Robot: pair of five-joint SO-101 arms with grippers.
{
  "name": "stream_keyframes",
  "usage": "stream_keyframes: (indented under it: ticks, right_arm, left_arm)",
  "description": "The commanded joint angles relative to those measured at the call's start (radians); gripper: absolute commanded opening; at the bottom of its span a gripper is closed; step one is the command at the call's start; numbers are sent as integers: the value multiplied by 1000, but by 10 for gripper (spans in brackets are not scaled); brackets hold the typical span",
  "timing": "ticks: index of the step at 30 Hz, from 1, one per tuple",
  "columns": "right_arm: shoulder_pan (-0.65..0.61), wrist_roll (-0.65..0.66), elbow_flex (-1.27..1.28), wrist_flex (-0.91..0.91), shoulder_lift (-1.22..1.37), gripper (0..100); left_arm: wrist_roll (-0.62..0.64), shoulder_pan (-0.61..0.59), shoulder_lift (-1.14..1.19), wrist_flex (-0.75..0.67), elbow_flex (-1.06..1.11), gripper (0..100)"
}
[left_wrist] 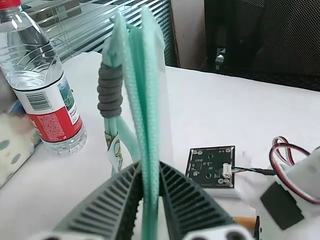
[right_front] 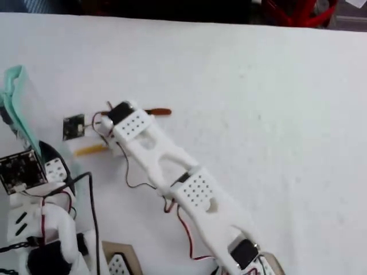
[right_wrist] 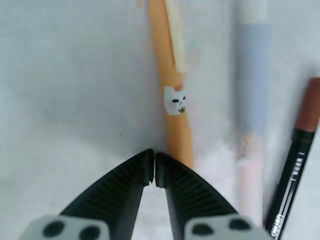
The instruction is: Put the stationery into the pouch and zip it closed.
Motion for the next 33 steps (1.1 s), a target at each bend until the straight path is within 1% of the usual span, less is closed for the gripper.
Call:
stream_keyframes:
  ticks: [1, 9, 15, 17, 19, 21, 23, 25, 26, 30, 33]
  right_arm:
    - [-2, 15, -18, 31, -15, 19]
    - [-31, 9, -18, 50, -24, 22]
    - [-33, 8, -91, 188, -93, 22]
    - [-31, 5, -133, 206, -107, 22]
    - [-33, -28, -183, 203, -108, 26]
    - [-33, -77, -229, 183, -101, 70]
    - [-33, -107, -250, 159, -84, 154]
    - [-33, -103, -259, 148, -56, 215]
    - [-35, -94, -261, 142, -39, 218]
    - [-35, -32, -264, 125, 31, 168]
    - [-31, -26, -264, 110, 68, 170]
  left_arm:
    - [12, 18, 5, -17, -5, 23]
    - [12, 18, 5, -17, -5, 23]
    - [12, 18, 5, -17, -5, 23]
    - [12, 18, 5, -17, -5, 23]
    - [12, 18, 5, -17, -5, 23]
    - [12, 18, 5, -15, -5, 23]
    - [12, 18, 5, -15, -5, 23]
    - [12, 18, 5, -15, -5, 23]
    - [12, 18, 5, -15, -5, 23]
    - [12, 18, 5, -5, -5, 23]
    - [12, 18, 5, -3, -5, 23]
